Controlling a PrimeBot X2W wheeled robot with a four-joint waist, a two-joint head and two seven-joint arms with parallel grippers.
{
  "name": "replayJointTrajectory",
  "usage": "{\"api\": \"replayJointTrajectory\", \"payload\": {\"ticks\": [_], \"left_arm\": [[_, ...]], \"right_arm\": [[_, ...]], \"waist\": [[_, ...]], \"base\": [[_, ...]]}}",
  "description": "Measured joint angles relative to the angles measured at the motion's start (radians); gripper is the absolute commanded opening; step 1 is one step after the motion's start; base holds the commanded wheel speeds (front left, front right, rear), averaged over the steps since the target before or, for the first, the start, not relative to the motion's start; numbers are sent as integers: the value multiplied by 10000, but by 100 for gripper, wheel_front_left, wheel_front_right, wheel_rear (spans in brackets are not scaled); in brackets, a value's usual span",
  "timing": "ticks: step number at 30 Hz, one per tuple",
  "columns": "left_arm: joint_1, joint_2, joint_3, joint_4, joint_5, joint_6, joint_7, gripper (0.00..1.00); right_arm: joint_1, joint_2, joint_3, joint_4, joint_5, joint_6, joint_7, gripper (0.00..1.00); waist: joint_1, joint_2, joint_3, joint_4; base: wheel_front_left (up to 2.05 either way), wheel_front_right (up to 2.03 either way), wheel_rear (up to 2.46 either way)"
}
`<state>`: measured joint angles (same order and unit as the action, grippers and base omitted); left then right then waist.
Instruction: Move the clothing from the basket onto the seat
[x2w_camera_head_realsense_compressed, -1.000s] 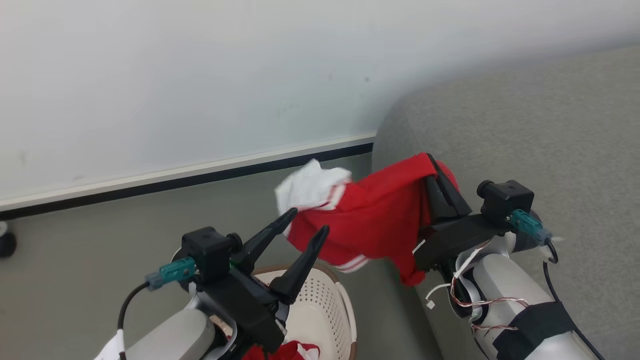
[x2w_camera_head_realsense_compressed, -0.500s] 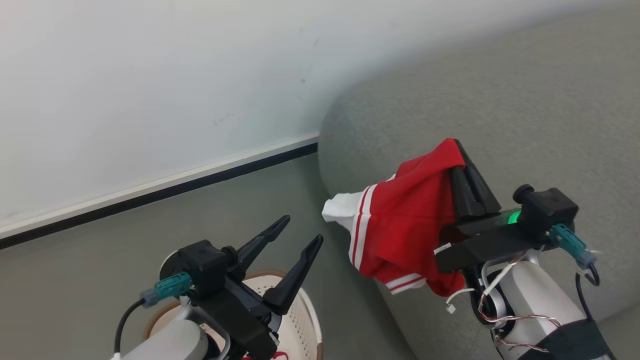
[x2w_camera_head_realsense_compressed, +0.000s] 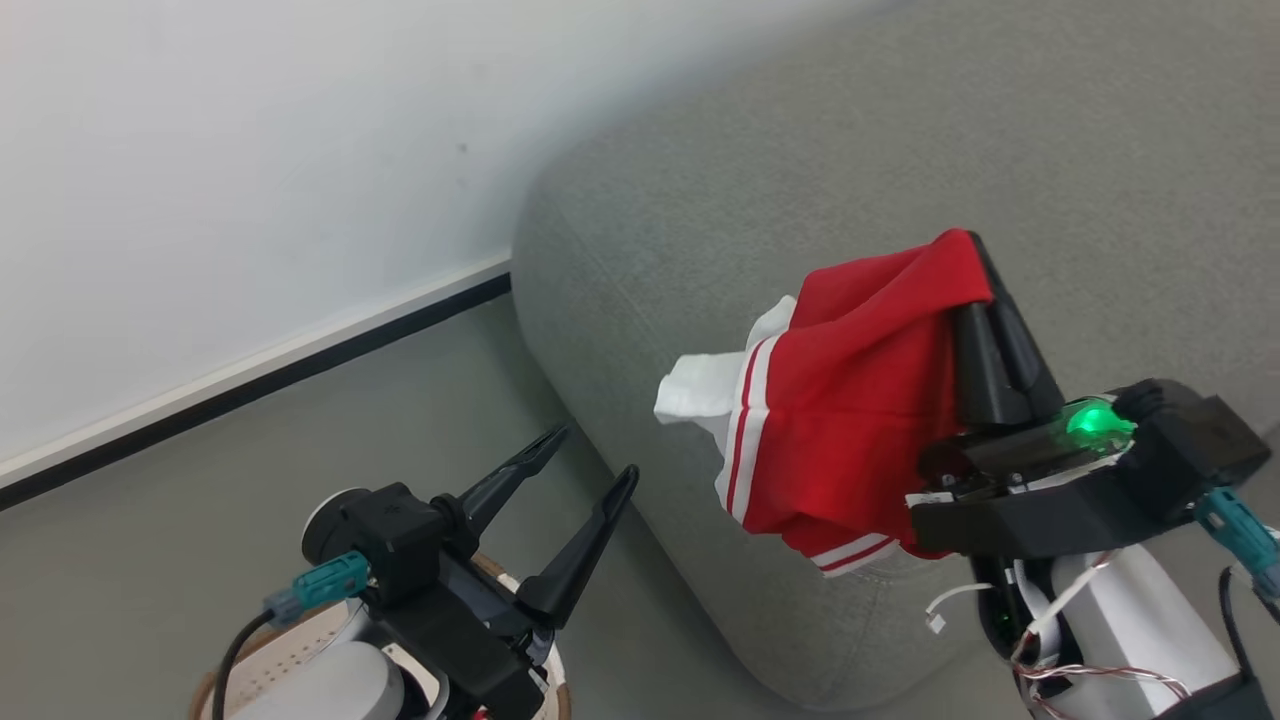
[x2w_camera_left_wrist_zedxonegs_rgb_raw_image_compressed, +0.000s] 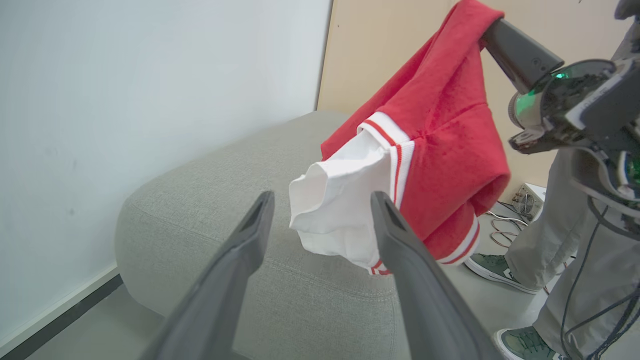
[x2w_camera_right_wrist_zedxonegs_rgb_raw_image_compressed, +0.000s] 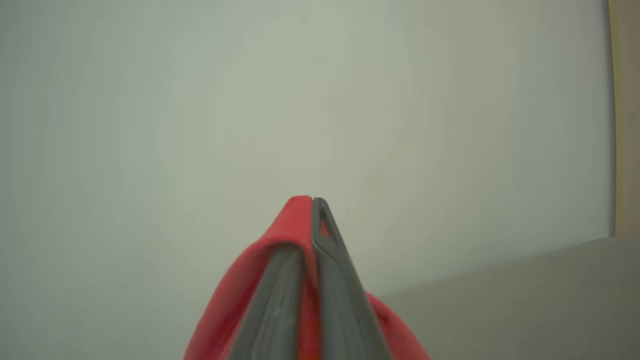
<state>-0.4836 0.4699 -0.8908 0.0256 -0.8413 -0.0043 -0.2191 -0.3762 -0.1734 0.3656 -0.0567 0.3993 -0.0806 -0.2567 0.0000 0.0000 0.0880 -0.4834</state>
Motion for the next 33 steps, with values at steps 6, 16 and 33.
{"api": "replayJointTrajectory", "payload": {"ticks": [6, 16, 33], "left_arm": [[-21, 27, -35, -140, 242, 42, -27, 100], [-157, 226, -98, -583, 370, 42, 59, 100], [-618, 1189, -65, -1718, 614, -54, 594, 100]], "right_arm": [[241, -107, -447, -752, -82, -75, 0, 0], [162, -313, -1058, -945, -25, 69, 0, 0], [-2785, -1551, -2615, 1812, 711, 913, 2, 0]], "waist": [[0, 0, 299, -472], [0, 1, 891, -678], [1, 1, 2556, -191]], "base": [[0, 0, 0], [0, 0, 0], [0, 0, 0]]}}
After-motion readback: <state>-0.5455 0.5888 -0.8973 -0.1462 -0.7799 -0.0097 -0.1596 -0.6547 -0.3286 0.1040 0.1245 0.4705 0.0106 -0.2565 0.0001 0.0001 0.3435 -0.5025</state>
